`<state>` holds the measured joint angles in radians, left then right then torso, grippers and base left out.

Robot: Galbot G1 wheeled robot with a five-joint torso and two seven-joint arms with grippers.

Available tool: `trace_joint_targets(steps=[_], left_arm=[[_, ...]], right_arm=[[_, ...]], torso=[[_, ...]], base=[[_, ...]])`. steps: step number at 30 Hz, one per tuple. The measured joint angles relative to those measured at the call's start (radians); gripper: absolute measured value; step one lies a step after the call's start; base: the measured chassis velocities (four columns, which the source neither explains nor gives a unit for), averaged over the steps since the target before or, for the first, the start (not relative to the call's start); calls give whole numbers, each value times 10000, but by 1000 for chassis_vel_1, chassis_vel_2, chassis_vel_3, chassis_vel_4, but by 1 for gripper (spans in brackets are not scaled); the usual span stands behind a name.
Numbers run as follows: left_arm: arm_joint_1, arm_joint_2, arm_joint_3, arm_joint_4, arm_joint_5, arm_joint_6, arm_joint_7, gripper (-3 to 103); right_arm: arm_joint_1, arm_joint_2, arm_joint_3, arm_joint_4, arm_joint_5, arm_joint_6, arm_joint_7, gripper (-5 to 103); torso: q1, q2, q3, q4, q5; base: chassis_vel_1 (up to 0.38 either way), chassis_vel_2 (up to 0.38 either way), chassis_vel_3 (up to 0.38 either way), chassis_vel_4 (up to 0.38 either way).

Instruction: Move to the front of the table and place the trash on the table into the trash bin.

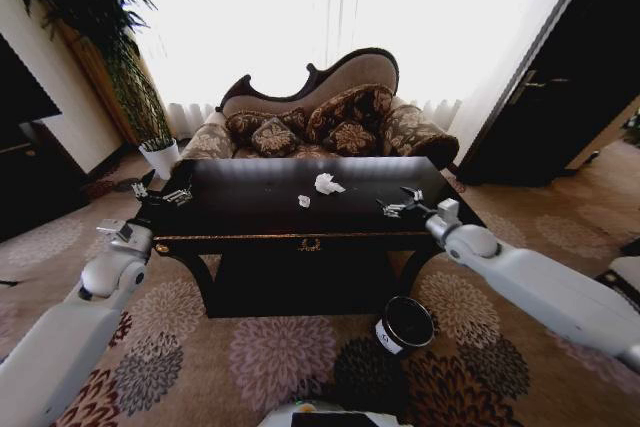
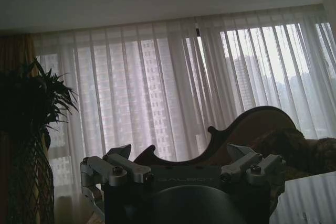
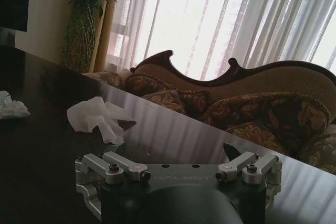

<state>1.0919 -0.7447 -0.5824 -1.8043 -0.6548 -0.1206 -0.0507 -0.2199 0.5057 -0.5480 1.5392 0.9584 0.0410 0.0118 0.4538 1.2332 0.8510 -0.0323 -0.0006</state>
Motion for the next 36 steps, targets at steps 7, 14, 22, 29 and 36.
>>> trace_joint_targets(steps=[7,14,22,29,36], left_arm=[[0,0,0,0,0,0,0,100],[0,0,0,0,0,0,0,100],[0,0,0,-1,0,0,0,100],[0,0,0,-1,0,0,0,100],[0,0,0,0,0,0,0,100]], right_arm=[[1509,807,-1649,-515,156,-196,10,100],[2057,1429,-2308,-947,126,-187,-14,100],[2752,2240,-3019,-1690,46,-123,-37,100],[2999,2677,-3306,-2185,-49,-40,-117,100],[3241,3308,-3601,-2798,-92,112,-270,100]], torso=[[1,0,0,-2,3],[1,0,0,-2,2],[1,0,0,-2,2],[1,0,0,-3,2],[0,0,0,-2,2]], base=[[0,0,0,0],[0,0,0,0],[0,0,0,0],[0,0,0,0],[0,0,0,0]])
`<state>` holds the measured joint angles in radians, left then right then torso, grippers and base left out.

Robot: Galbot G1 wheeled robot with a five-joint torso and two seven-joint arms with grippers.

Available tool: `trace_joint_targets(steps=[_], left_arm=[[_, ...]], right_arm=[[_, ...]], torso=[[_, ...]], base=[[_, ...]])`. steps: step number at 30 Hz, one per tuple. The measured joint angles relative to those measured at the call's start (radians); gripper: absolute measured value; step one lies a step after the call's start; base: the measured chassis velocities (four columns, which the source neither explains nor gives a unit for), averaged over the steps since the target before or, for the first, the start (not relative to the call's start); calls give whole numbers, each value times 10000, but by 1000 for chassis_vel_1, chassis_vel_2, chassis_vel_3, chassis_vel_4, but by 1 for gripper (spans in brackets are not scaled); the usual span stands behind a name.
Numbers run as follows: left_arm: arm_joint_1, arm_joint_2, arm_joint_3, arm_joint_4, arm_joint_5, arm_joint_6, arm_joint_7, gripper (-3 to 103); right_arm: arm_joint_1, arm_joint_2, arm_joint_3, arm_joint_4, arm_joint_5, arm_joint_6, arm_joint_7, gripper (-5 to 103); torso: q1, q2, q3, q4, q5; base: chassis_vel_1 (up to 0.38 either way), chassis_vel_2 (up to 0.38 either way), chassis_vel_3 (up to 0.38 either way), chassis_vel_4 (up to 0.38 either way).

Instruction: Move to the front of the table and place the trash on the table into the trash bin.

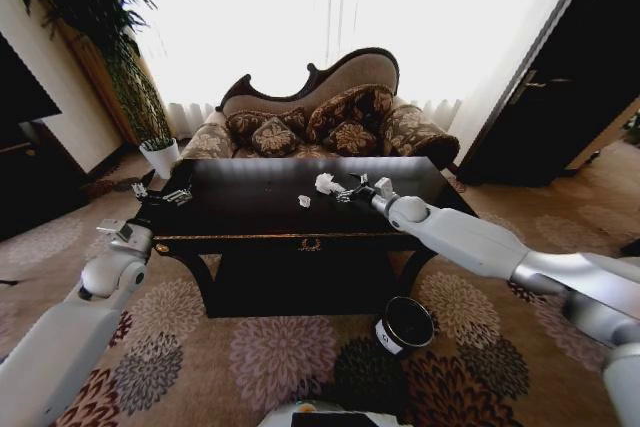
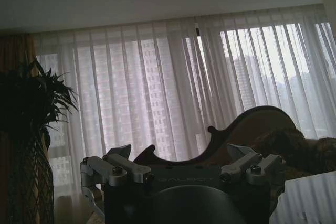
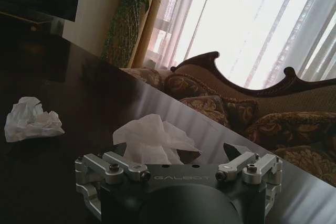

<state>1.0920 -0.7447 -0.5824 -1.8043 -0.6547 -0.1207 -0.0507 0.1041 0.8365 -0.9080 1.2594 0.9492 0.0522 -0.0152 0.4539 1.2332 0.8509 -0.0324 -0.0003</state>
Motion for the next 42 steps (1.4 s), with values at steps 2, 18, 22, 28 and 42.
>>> trace_joint_targets(steps=[2,18,22,28,42], left_arm=[[0,0,0,0,0,0,0,100],[0,0,0,0,0,0,0,100],[0,0,0,0,0,0,0,100],[0,0,0,0,-1,0,0,100],[0,0,0,0,0,0,0,100]], right_arm=[[82,81,-83,-134,1,10,-14,100],[488,636,-754,-1485,-113,368,-381,100],[443,658,-786,-1546,-110,410,-446,100],[377,648,-881,-1478,-105,579,-639,89],[269,619,-910,-1520,-163,705,-686,40]], torso=[[0,0,0,0,0],[0,0,0,0,0],[0,0,0,-1,1],[-3,2,-3,-1,0],[-1,1,-1,0,1]], base=[[0,0,0,0],[0,0,0,0],[0,0,0,0],[0,0,0,0],[0,0,0,0]])
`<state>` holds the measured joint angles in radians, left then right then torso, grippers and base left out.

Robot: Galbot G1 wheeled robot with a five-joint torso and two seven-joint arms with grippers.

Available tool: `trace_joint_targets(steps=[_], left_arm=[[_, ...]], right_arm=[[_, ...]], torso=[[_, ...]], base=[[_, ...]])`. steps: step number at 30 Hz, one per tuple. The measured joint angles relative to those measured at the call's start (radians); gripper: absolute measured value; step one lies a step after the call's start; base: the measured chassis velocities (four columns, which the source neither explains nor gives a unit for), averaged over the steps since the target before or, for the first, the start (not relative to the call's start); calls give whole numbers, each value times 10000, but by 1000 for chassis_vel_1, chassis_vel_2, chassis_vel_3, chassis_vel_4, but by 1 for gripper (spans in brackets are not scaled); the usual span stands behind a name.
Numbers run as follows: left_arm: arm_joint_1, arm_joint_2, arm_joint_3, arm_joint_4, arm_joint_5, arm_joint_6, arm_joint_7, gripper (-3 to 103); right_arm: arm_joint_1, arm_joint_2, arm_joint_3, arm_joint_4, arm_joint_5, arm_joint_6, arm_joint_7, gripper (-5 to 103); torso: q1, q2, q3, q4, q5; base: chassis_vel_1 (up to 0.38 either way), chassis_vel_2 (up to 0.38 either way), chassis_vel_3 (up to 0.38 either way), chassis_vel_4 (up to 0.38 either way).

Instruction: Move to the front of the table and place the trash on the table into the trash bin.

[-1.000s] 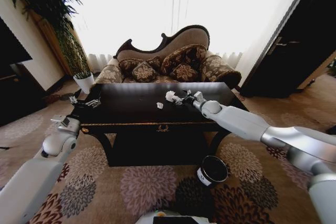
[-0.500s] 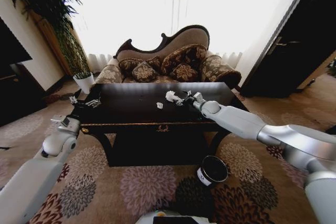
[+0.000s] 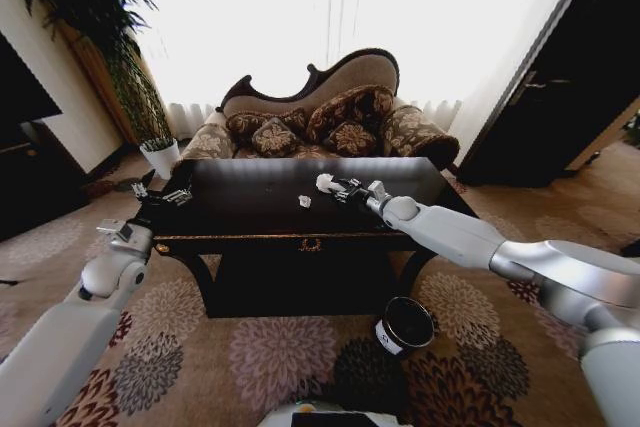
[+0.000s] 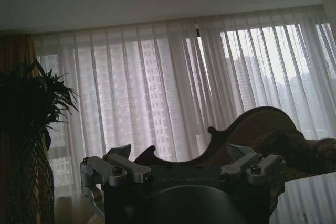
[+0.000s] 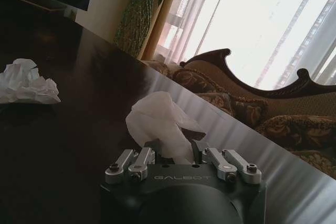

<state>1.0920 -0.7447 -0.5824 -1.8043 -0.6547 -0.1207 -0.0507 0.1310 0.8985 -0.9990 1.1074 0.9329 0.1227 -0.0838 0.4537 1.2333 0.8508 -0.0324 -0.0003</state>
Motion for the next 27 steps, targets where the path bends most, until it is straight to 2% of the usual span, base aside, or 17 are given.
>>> trace_joint_targets(steps=[2,5,6,8,11,27], left_arm=[[0,0,0,0,0,0,0,100],[0,0,0,0,0,0,0,100],[0,0,0,0,0,0,0,100],[0,0,0,0,0,0,0,100],[0,0,0,0,0,0,0,100],[0,0,0,0,0,0,0,100]], right_arm=[[-9,10,8,-52,-23,4,28,30],[-18,15,11,-75,-37,15,39,24],[-23,6,12,-68,-42,16,55,14],[-25,-5,15,-64,-44,14,66,14],[-26,-53,42,-22,-44,9,87,1],[-43,-458,533,760,146,-171,384,0]], torso=[[1,0,1,-1,0],[2,0,1,1,0],[1,-1,1,2,1],[2,0,2,1,0],[3,-1,3,-2,1],[3,-1,2,1,0]], base=[[0,0,0,0],[0,0,0,0],[0,0,0,0],[0,0,0,0],[0,0,0,0],[0,0,0,0]])
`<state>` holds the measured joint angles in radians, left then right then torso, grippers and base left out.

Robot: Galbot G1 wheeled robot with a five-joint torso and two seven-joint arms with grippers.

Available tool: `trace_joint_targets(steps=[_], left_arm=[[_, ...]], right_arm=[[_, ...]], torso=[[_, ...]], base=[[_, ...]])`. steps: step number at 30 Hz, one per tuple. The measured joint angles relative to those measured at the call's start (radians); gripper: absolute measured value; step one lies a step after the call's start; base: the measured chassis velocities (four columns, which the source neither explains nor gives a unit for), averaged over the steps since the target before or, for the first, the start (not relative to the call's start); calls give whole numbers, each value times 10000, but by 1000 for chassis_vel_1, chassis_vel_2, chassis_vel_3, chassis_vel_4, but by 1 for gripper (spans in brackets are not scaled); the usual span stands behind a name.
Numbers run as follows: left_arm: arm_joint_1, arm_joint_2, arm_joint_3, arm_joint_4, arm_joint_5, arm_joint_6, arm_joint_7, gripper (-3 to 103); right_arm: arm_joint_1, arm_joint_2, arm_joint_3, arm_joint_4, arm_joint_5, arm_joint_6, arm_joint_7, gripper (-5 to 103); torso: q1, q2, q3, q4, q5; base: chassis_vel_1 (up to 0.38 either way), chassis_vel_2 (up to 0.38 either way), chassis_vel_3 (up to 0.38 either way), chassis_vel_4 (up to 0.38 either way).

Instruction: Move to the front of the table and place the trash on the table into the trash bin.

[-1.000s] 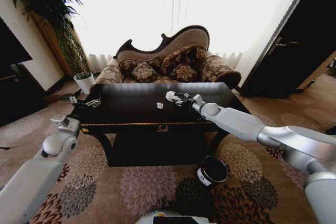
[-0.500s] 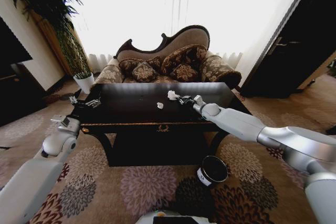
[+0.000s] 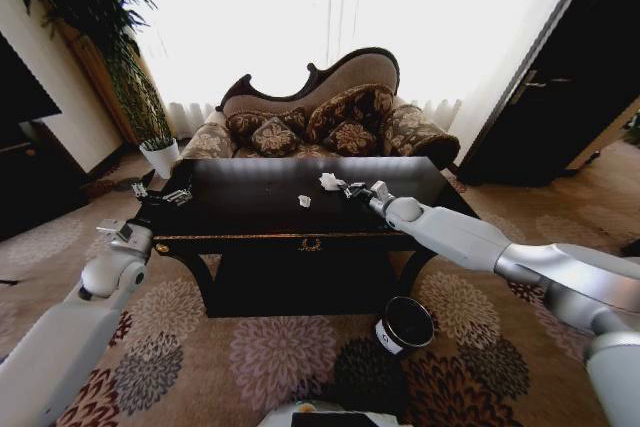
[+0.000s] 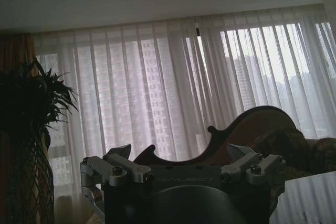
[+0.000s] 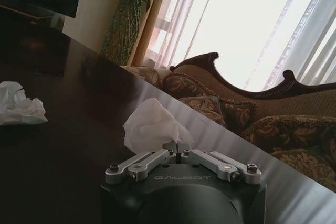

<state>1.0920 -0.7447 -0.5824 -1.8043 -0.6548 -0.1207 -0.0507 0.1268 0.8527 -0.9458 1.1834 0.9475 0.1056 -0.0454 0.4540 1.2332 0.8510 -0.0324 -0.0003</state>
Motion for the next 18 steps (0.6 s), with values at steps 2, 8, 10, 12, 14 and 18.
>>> trace_joint_targets(steps=[2,8,10,12,14,18], left_arm=[[0,0,0,0,0,0,0,100],[0,0,0,0,0,1,0,100],[0,0,0,0,0,1,0,100],[0,0,0,0,0,0,0,100],[-1,0,0,0,0,0,0,100],[0,0,0,0,0,0,0,100]], right_arm=[[-22,-92,114,162,46,-47,59,0],[-587,-649,1065,1124,151,-313,339,0],[-860,-958,1430,1520,234,-409,416,0],[-1005,-1191,1621,1728,286,-437,451,0],[-1292,-1597,1980,2035,390,-477,521,0],[-1766,-1953,2621,2338,464,-572,662,0]], torso=[[0,0,-1,0,-1],[0,0,-1,-2,1],[-1,0,0,0,3],[-1,0,-1,0,0],[-3,0,-1,-2,1],[-3,0,-1,-4,2]], base=[[0,0,0,0],[0,0,0,0],[0,0,0,0],[0,0,0,0],[0,0,0,0],[0,0,0,0]])
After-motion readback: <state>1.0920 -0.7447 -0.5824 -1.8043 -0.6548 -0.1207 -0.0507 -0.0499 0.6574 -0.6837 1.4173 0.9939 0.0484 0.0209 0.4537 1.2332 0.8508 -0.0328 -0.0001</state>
